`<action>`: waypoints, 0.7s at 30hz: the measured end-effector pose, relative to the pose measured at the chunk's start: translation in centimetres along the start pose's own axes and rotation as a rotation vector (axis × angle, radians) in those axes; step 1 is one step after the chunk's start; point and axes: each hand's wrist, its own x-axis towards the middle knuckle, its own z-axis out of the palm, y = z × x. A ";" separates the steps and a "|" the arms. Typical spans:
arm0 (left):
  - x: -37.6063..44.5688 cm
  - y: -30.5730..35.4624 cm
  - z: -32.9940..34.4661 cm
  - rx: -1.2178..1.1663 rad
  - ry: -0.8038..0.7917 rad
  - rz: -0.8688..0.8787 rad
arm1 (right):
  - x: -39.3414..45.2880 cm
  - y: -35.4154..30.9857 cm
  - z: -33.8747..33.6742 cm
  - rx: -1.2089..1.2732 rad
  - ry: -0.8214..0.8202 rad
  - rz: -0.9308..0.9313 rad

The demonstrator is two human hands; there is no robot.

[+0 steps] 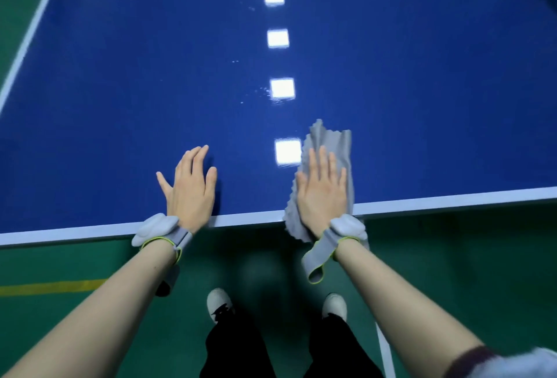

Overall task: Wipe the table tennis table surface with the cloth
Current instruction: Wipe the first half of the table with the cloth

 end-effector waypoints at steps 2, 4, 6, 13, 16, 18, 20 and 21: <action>0.8 -3.8 -1.6 0.009 -0.013 -0.004 | -1.0 -5.6 1.6 0.001 -0.029 -0.060; 1.1 -6.4 -2.8 0.007 -0.019 -0.006 | -1.7 -9.9 2.8 0.022 -0.051 -0.091; 1.7 -10.7 -4.8 0.026 -0.014 -0.025 | -2.3 -16.1 4.5 0.029 -0.049 -0.131; 0.2 -23.2 -10.0 0.101 0.005 -0.110 | -5.1 -31.6 8.7 0.012 -0.210 -0.412; -0.4 -26.7 -11.1 0.141 -0.018 -0.115 | -6.3 -33.4 9.5 -0.018 -0.248 -0.533; -0.2 -27.1 -11.2 0.131 -0.021 -0.109 | -6.1 -32.5 9.3 -0.046 -0.269 -0.635; 0.6 -26.2 -11.1 0.112 -0.013 -0.082 | -5.8 -30.8 8.7 -0.085 -0.277 -0.737; 1.0 -25.6 -10.9 0.099 -0.008 -0.074 | -5.6 -29.8 8.5 -0.097 -0.290 -0.769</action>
